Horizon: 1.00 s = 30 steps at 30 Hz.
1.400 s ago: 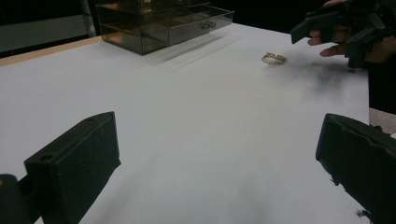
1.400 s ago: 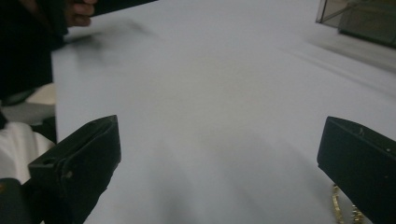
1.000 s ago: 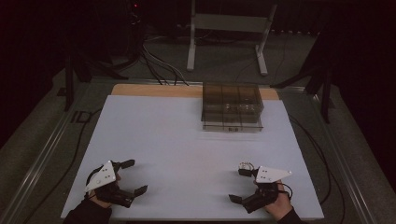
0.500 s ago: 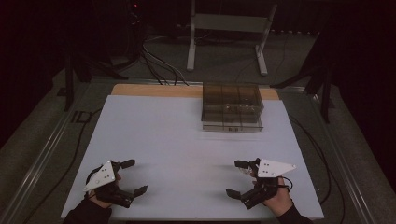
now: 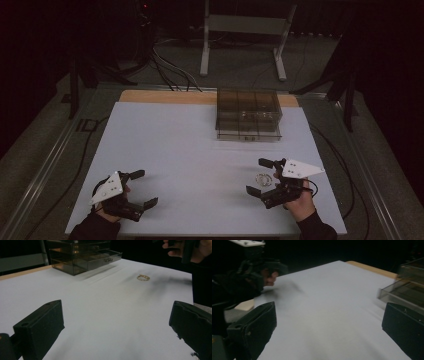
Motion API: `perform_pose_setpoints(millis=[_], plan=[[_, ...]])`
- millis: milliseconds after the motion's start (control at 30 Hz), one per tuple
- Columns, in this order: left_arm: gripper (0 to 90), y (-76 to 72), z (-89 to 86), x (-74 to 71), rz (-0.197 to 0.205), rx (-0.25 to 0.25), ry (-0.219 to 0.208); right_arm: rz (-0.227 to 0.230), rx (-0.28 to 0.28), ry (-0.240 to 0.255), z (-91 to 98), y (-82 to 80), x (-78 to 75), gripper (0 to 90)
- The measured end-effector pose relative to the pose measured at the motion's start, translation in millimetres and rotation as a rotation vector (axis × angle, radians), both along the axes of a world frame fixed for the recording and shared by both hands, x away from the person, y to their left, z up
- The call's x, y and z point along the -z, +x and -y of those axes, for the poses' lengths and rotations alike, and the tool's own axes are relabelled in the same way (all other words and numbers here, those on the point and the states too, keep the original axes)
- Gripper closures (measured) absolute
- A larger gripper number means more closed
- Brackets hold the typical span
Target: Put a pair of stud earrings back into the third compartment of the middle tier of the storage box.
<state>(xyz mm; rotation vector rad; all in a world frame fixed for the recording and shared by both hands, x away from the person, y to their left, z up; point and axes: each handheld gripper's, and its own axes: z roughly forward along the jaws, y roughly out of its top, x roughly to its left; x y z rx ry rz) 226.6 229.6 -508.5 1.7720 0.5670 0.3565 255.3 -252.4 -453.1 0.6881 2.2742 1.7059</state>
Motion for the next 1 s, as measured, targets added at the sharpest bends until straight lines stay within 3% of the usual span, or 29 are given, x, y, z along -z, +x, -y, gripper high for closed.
perform_pose_setpoints(millis=[333, 500, 667, 833, 900, 1000], plan=[[0.6, -0.4, -0.1, -0.4, 0.005, 0.005, -0.006, -0.016, 0.094, 0.003, 11.8, 13.6, 1.4, 0.0], [0.6, -0.7, -0.5, -0.9, 0.006, 0.004, -0.008, -0.017, 0.172, -0.03, 19.2, 23.1, 6.1, 0.0], [0.6, -1.1, -0.6, -1.6, 0.01, 0.001, -0.012, -0.003, 0.208, -0.045, 24.1, 28.7, 10.0, 0.0], [0.6, -1.0, -0.5, -1.6, 0.01, 0.002, -0.013, -0.014, 0.252, -0.082, 29.7, 33.3, 15.7, 0.0], [0.6, -1.0, -0.5, -1.9, 0.014, 0.002, -0.014, -0.062, 0.284, -0.12, 33.0, 36.5, 20.5, 0.0], [0.6, -1.0, -0.5, -1.8, 0.014, 0.002, -0.014, -0.072, 0.326, -0.167, 33.7, 39.0, 26.8, 0.0]])
